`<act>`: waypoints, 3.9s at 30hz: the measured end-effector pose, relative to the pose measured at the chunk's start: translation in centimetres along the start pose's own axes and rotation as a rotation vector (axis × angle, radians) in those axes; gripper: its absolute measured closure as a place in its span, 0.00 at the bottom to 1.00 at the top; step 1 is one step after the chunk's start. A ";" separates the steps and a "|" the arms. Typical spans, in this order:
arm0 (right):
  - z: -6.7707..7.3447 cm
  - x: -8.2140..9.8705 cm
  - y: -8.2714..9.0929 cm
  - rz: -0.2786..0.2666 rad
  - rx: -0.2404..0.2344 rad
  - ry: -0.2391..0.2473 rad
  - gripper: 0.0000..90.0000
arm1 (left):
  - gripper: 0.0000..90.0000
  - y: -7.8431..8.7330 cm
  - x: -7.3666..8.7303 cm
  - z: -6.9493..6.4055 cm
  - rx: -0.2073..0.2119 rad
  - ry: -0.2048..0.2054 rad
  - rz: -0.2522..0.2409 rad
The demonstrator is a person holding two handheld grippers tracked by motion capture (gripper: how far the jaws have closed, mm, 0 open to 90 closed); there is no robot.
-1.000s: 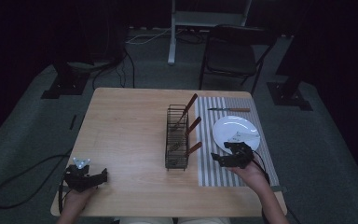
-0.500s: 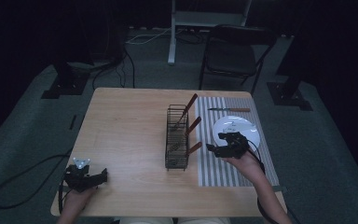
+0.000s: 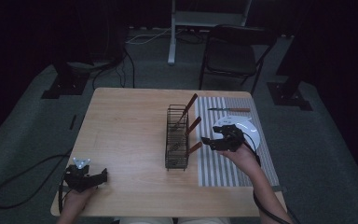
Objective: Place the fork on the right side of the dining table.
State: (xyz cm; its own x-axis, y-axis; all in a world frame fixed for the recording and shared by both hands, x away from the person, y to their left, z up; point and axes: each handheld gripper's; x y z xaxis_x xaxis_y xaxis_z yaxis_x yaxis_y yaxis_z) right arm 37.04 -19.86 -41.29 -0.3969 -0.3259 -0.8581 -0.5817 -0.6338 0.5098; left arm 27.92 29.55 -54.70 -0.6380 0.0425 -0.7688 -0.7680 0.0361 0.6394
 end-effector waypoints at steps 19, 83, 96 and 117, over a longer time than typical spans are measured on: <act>0.7 -2.6 -2.6 -0.007 -0.038 -0.005 0.42 | 0.00 0.0 0.0 0.0 0.000 -0.006 0.004; 1.6 -6.6 2.1 -0.072 -0.200 0.037 0.90 | 0.00 0.0 0.0 0.0 0.001 -0.004 0.001; 0.7 -7.0 6.6 -0.148 -0.128 0.025 0.90 | 0.00 0.0 0.0 0.0 0.001 -0.005 0.003; -0.7 -0.5 8.5 -0.091 -0.019 -0.047 0.90 | 0.00 0.0 0.0 0.0 0.001 -0.003 0.003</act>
State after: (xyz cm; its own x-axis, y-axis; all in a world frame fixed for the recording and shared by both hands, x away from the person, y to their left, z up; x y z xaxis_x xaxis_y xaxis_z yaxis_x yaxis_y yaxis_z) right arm 32.81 -25.54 -36.55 -0.3765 -0.2332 -0.8966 -0.6031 -0.6729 0.4283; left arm 27.90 29.57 -54.68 -0.6401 0.0455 -0.7670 -0.7661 0.0374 0.6416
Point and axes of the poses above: each handheld gripper's, and its own axes: y roughly backward along the jaws, x roughly out of its underside, z roughly to its left, and after that the axes turned 7 degrees about -z, right-handed
